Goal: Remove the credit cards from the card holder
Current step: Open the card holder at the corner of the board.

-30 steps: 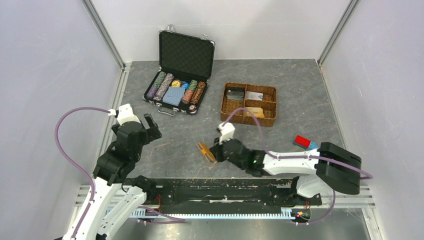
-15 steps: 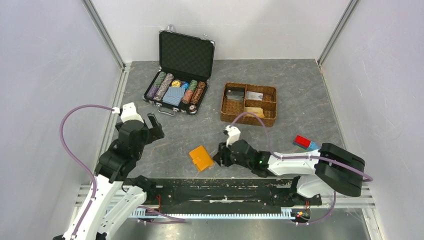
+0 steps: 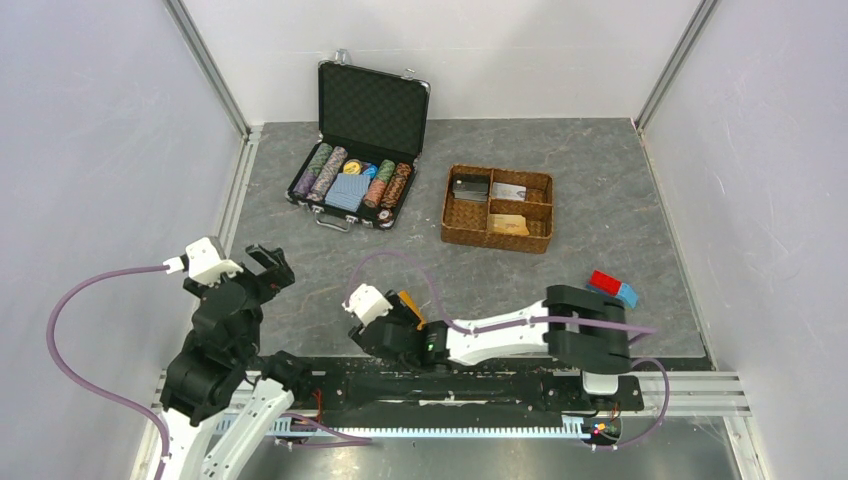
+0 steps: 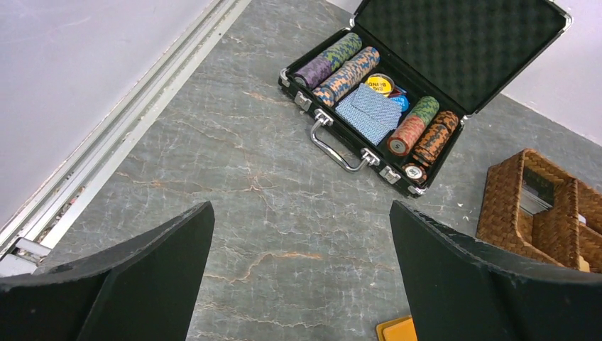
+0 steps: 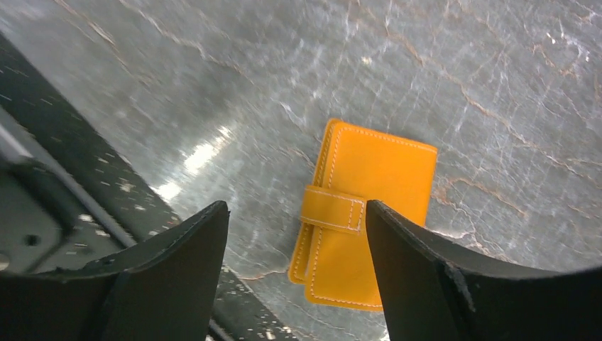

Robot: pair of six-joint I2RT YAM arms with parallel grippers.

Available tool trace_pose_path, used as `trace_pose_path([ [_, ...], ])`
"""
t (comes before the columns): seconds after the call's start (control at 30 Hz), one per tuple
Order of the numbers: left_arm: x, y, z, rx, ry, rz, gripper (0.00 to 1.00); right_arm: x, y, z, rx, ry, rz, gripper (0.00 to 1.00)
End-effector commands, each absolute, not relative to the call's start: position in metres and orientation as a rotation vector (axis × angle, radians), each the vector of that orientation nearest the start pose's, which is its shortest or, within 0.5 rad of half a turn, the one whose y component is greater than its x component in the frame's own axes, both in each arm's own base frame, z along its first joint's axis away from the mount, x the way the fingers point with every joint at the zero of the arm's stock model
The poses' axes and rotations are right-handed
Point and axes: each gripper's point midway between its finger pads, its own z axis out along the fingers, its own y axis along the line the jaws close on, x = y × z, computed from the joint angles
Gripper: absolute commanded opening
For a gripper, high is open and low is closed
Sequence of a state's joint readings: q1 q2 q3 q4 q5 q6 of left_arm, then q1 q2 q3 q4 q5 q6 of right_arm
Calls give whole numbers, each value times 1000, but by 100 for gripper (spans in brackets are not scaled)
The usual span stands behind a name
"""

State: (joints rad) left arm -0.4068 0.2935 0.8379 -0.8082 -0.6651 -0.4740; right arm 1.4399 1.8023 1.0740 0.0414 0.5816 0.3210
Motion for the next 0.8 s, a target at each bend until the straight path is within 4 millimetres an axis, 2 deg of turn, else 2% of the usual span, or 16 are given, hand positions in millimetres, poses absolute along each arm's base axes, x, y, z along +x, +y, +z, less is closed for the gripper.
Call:
trace_pose_path([
  [0.0,178,32,278,-551,1680,9,100,159,425,62,-961,1916,81,75],
  [0.17,178,32,278,-551,1682,6,100,163,416,41,-1000,1892,-103,76],
  [0.3,179,31,277,-549,1685,1,100,165,409,29,-1009,1892,-174,73],
  [0.37,179,30,277,-548,1686,1,100,165,407,26,-1004,1898,-179,64],
  [0.4,179,31,277,-548,1687,3,100,165,405,26,-994,1903,-175,56],
  [0.47,180,30,276,-545,1691,1,100,165,402,31,-955,1912,-155,38],
  [0.53,181,29,276,-542,1695,0,100,166,399,41,-916,1912,-129,27],
  [0.67,185,22,273,-513,1719,-14,100,166,395,60,-841,1935,33,17],
  [0.77,193,3,268,-446,1765,-87,100,163,396,79,-757,1972,323,14],
])
